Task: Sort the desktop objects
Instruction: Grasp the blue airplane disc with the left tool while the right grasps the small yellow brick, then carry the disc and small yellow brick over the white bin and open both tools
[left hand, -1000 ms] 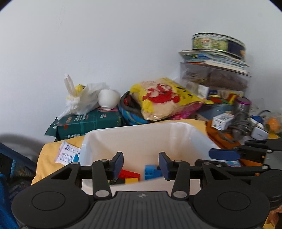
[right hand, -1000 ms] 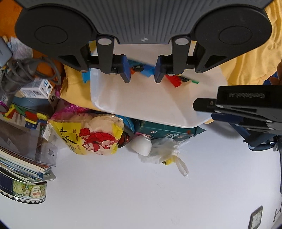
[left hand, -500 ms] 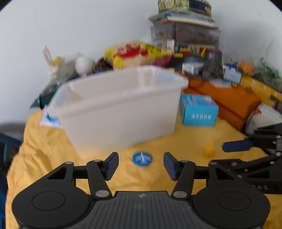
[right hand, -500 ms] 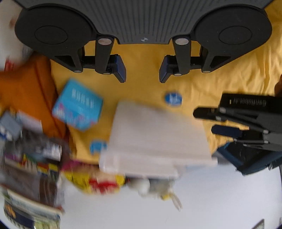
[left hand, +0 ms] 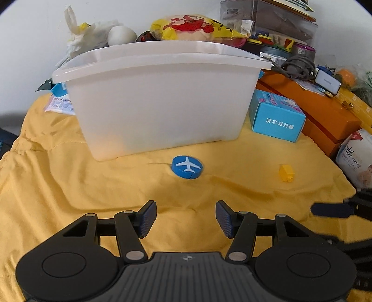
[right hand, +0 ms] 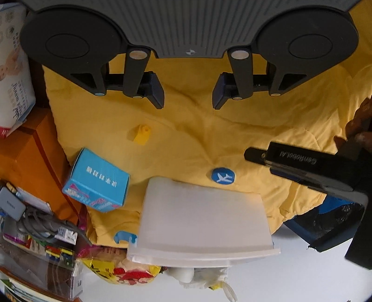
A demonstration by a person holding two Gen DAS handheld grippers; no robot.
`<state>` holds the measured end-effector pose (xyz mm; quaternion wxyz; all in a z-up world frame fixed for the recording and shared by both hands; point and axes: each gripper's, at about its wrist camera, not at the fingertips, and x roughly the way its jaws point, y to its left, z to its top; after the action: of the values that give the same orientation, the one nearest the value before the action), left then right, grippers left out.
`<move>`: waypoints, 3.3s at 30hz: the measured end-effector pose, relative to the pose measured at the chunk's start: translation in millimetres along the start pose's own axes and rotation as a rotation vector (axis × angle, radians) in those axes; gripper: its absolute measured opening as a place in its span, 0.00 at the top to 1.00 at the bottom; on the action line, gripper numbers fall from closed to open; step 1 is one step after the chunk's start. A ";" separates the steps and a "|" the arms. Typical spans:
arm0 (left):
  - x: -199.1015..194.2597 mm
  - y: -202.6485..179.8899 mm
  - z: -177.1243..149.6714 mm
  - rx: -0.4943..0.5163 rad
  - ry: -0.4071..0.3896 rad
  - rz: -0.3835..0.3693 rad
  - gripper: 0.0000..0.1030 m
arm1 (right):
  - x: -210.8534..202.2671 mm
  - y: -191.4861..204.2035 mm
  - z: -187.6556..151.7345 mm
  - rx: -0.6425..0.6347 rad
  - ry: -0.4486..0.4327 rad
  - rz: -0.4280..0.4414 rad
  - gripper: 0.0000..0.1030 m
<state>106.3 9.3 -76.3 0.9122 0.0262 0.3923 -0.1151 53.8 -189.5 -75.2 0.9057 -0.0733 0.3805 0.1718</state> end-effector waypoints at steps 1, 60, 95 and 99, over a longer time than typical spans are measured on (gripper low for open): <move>2.4 -0.8 1.2 0.004 -0.002 0.002 0.42 | 0.7 0.4 -2.6 0.001 0.012 0.003 0.51; -101.0 18.4 72.1 -0.026 -0.354 -0.051 0.59 | -14.7 -16.6 105.3 -0.040 -0.324 -0.056 0.83; -37.0 49.8 141.2 0.050 -0.336 0.160 0.27 | 35.2 -3.1 196.3 -0.074 -0.323 -0.047 0.53; -60.4 36.8 132.0 0.042 -0.366 0.211 0.26 | 24.6 -6.9 187.4 -0.057 -0.310 -0.062 0.38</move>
<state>168.3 38.3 56.9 0.9746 0.0645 0.2126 -0.0300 196.8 -140.3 38.4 0.9560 -0.0833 0.2286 0.1637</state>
